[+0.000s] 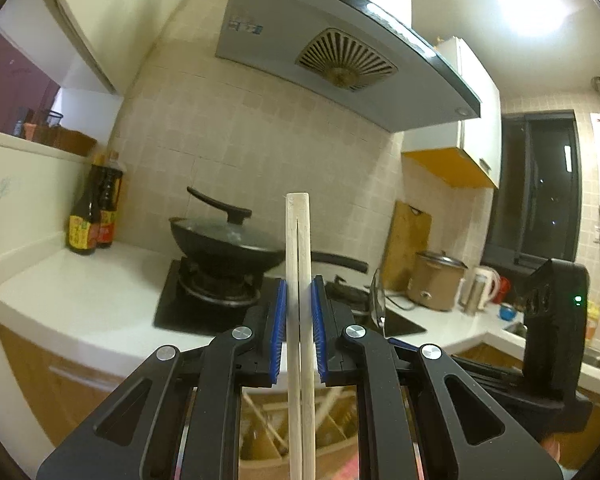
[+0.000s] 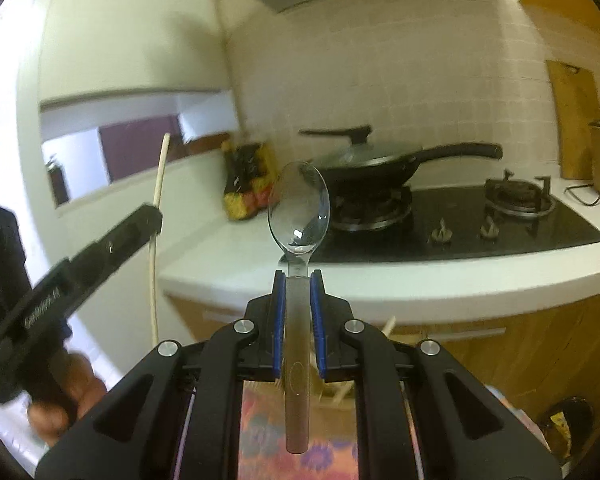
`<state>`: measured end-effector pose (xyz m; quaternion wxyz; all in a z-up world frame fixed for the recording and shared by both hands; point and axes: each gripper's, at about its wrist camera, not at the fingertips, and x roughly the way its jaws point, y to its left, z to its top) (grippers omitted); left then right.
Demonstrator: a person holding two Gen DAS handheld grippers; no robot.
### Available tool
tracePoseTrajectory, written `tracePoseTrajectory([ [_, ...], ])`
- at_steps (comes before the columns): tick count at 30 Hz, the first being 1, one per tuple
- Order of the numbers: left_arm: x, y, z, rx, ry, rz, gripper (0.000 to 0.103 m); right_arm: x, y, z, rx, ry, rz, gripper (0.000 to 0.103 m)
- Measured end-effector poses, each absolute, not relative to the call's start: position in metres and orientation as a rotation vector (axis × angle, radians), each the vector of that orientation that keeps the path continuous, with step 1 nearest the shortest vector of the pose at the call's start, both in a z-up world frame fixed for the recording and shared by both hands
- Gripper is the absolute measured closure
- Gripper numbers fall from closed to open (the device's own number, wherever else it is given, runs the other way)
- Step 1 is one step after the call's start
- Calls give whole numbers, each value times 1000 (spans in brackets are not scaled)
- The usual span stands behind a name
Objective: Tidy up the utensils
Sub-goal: 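Lift the chopstick and dark spoon upright over the basket with both grippers, then open both grippers to drop the chopstick and spoon into the basket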
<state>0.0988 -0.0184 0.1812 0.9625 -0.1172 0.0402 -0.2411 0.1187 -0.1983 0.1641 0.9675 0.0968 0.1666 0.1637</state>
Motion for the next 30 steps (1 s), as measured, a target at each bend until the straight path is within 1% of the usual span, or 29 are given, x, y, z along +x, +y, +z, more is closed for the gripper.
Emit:
tracePoseTrajectory([
  [6,141,-27,161,-256,65,-422,92,156,-195,150,217,277,233,93],
  [13,163,-31,131,-252,65,-364,92,177,-185,118,150,294,176,93],
  [22,174,-23,117,-258,59,-347,92,182,-183,106,149,304,167,93],
  [26,168,-28,110,-202,60,-339,91,180,-184,102,148,324,178,92],
  [29,163,-27,108,-185,88,-366,90,171,-184,103,131,335,193,89],
  [30,160,-25,107,-187,95,-372,87,166,-185,104,126,335,191,89],
])
